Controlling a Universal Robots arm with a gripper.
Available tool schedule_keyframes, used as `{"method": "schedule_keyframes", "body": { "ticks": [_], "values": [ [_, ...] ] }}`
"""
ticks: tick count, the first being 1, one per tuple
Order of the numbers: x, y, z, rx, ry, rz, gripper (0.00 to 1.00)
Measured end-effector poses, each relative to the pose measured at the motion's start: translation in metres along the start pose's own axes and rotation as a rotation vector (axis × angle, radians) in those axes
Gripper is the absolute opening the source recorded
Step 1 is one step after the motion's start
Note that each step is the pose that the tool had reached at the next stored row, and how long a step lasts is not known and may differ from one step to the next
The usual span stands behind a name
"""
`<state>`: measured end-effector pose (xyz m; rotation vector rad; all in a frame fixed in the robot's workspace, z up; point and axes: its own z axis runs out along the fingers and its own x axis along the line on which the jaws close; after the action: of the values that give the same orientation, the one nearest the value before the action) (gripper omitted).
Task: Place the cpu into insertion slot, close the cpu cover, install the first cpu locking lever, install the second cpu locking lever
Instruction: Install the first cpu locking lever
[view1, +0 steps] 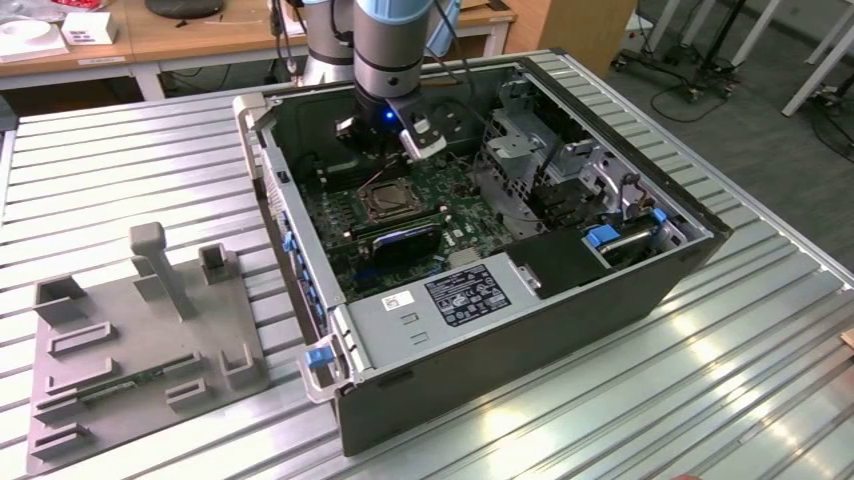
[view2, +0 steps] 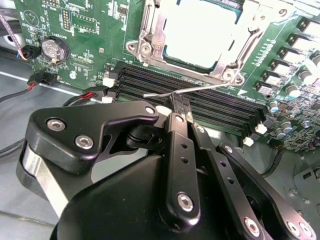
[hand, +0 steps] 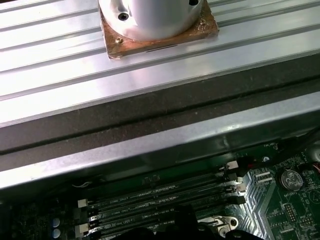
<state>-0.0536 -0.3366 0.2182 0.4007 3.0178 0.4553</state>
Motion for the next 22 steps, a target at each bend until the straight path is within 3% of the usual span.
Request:
{"method": "schedule_keyframes", "body": {
  "ticks": [5, 10, 22],
  "values": [
    [-0.0003, 0.0001, 0.0002, 0.0039, -0.0018, 0.002, 0.1],
    [-0.001, 0.0002, 0.0006, 0.0135, -0.0055, 0.005, 0.1],
    [-0.0014, 0.0008, 0.0025, 0.0156, -0.0071, 0.008, 0.1]
  ]
}}
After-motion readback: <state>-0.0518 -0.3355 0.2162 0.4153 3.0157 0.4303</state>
